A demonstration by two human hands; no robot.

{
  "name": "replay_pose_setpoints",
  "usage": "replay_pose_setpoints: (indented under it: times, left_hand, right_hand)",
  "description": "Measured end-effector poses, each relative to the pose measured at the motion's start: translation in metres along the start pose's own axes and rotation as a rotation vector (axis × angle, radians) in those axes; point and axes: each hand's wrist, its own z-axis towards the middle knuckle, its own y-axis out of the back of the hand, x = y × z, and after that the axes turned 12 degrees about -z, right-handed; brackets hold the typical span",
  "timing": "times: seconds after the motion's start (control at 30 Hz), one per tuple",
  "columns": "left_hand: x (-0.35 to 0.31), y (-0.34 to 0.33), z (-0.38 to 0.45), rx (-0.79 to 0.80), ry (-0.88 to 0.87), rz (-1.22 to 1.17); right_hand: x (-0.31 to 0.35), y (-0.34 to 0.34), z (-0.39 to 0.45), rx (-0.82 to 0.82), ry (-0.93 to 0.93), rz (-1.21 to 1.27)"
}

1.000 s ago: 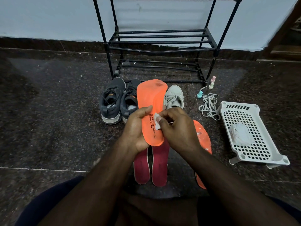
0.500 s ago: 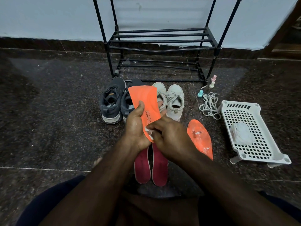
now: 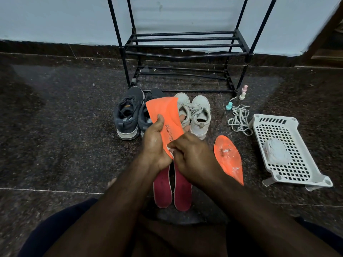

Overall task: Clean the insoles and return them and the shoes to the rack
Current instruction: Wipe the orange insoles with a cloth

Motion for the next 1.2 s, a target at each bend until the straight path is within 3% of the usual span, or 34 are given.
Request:
replay_pose_setpoints:
  times: [0.23, 0.47, 0.63, 0.87, 1.2]
  left_hand:
    - [0.007, 0.000, -0.002, 0.026, -0.025, -0.022]
    - [0.002, 0.002, 0.004, 0.009, -0.053, -0.097]
    - [-0.001, 0.002, 0.001, 0.055, -0.023, -0.092]
    - [0.000, 0.013, 0.015, 0.033, -0.120, -0.205]
    - [-0.003, 0.008, 0.008, 0.024, -0.110, -0.264]
  right_hand:
    - [-0.022, 0.000, 0.021, -0.107, -0.095, -0.119]
    - [-0.007, -0.002, 0.001, 0.022, -0.126, 0.050]
    - [-0.021, 0.002, 0.013, -0.102, -0.169, 0.048]
    - [0.000, -0.012, -0.004, -0.052, -0.148, 0.116]
    - [-0.001, -0.012, -0.001, -0.172, -0.170, 0.080]
